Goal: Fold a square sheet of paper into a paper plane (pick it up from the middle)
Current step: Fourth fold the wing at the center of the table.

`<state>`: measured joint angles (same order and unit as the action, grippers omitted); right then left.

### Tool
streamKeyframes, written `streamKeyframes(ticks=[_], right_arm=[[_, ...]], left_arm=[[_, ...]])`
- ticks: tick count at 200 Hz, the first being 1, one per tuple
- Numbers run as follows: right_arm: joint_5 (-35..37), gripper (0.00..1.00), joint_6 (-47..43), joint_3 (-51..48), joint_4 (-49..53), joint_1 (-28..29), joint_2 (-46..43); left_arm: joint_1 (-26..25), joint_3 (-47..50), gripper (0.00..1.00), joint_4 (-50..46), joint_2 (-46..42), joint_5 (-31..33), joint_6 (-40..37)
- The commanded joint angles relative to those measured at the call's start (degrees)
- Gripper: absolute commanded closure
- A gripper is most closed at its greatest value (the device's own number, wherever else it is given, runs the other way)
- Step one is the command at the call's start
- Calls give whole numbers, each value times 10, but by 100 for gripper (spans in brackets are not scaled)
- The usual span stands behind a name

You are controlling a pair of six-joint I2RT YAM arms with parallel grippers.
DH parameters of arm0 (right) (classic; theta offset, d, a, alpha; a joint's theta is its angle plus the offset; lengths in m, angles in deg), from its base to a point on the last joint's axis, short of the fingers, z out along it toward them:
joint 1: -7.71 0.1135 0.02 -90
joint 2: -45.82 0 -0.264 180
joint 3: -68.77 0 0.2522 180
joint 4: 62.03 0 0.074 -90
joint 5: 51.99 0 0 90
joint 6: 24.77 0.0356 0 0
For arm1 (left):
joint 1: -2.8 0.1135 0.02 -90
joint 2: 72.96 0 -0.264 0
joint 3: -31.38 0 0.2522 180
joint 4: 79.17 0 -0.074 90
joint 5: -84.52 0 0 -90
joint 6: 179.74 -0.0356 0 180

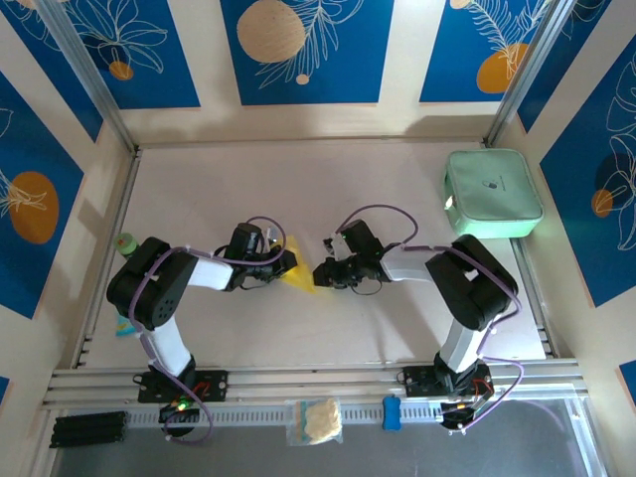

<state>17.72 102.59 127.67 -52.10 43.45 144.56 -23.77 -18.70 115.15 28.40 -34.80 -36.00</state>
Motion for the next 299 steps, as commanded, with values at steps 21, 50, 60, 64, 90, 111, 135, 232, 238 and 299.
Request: streamKeyframes(ticks=[21, 50, 60, 64, 90, 111, 135, 232, 238, 299], right_arm=[[40, 81, -23, 20, 45, 25, -35], [41, 85, -21, 45, 45, 48, -12], [43, 87, -19, 53, 43, 53, -2], [42, 87, -19, 55, 43, 54, 3], [45, 88, -18, 71, 44, 59, 24], [46, 89, -18, 80, 46, 59, 37], [52, 89, -16, 81, 50, 59, 47], [60, 89, -12, 77, 63, 58, 65], [61, 89, -13, 76, 63, 58, 65], [71, 89, -14, 73, 73, 58, 68]], left_arm=[[3, -15, 80, -61, 1, 7, 1], [3, -20, 77, -76, -5, 11, -2], [3, -21, 76, -78, -4, 10, -3], [3, -21, 76, -78, -3, 9, -3], [3, -23, 76, -75, 2, 6, -2], [3, -24, 76, -74, 5, 4, -2], [2, -24, 75, -74, 7, 3, 0], [2, -26, 74, -80, 7, 2, 1], [2, -26, 74, -80, 8, 2, 1], [2, -27, 74, -86, 8, 6, 0]])
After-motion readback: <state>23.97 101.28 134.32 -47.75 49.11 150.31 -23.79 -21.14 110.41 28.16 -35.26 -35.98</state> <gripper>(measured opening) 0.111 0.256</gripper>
